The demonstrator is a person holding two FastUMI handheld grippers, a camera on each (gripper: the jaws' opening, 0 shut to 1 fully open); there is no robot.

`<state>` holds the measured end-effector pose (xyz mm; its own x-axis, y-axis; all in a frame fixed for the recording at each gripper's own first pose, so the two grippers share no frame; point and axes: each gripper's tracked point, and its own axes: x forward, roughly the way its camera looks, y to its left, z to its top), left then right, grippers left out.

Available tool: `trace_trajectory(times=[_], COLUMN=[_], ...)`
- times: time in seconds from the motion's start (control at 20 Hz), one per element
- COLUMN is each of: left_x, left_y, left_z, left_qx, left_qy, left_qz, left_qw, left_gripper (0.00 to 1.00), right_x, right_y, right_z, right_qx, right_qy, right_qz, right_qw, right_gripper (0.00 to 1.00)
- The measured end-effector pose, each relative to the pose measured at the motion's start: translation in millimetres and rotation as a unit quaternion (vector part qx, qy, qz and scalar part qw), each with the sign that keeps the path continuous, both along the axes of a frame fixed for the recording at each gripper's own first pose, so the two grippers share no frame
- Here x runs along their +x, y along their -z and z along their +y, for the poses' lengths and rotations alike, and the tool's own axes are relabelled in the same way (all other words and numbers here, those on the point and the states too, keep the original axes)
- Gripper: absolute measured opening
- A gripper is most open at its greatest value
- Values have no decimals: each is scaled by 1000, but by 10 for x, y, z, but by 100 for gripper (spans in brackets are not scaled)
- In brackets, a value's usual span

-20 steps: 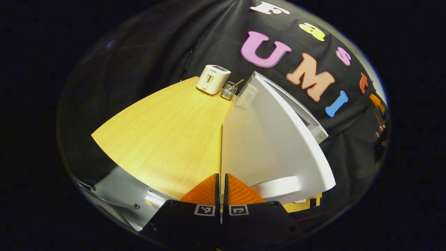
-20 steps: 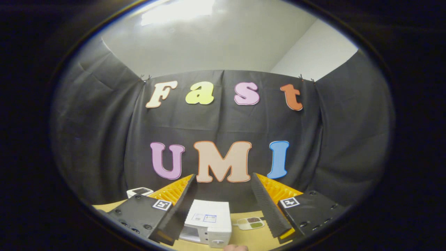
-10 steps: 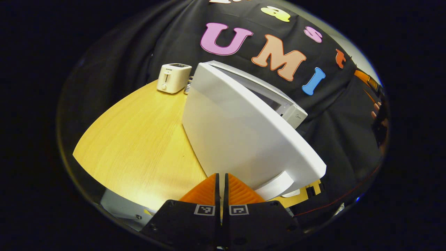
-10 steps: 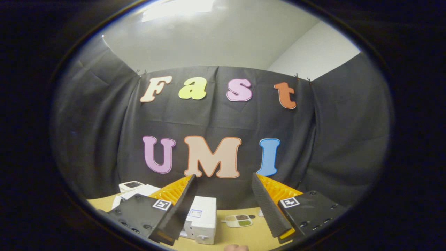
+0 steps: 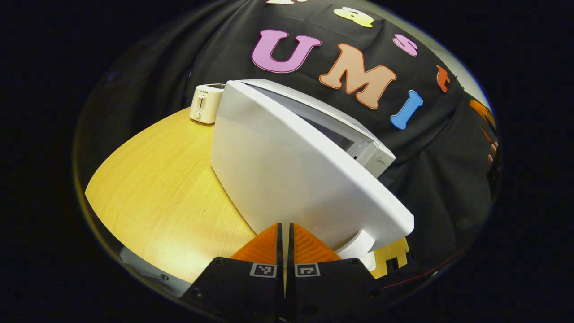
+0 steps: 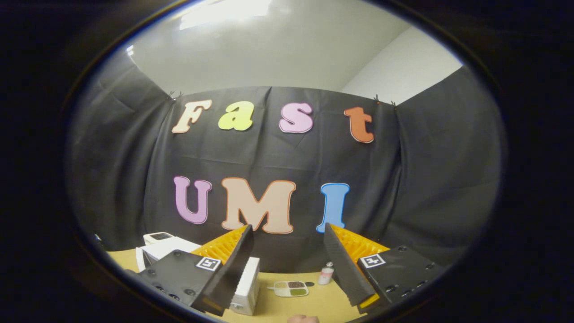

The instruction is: Open the microwave oven with the left hand, put the food in, and close the microwave oven.

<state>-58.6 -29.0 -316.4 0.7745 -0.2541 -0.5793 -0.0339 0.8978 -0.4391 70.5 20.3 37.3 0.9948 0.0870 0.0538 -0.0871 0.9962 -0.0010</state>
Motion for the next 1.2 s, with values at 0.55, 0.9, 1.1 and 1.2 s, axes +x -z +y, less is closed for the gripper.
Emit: trace_trajectory(times=[0.55, 0.9, 1.1, 1.2], left_x=[567, 922, 1087, 1158], left_y=[-71, 27, 1, 14], left_z=[-598, -771, -847, -881], left_qx=[24, 60, 65, 70], left_qy=[-18, -26, -34, -34], left_qz=[-16, -21, -29, -30], left_qw=[999, 998, 997, 997], left_gripper=[1, 1, 1, 1], right_x=[416, 363, 288, 241], right_y=[-7, 145, 262, 291], right_z=[-285, -313, -248, -179], right_qx=[0, -8, 1, 3], right_qy=[-64, -106, -124, -136], right_qz=[-4, -4, 0, 3], right_qw=[998, 994, 992, 991], right_gripper=[91, 91, 91, 96])
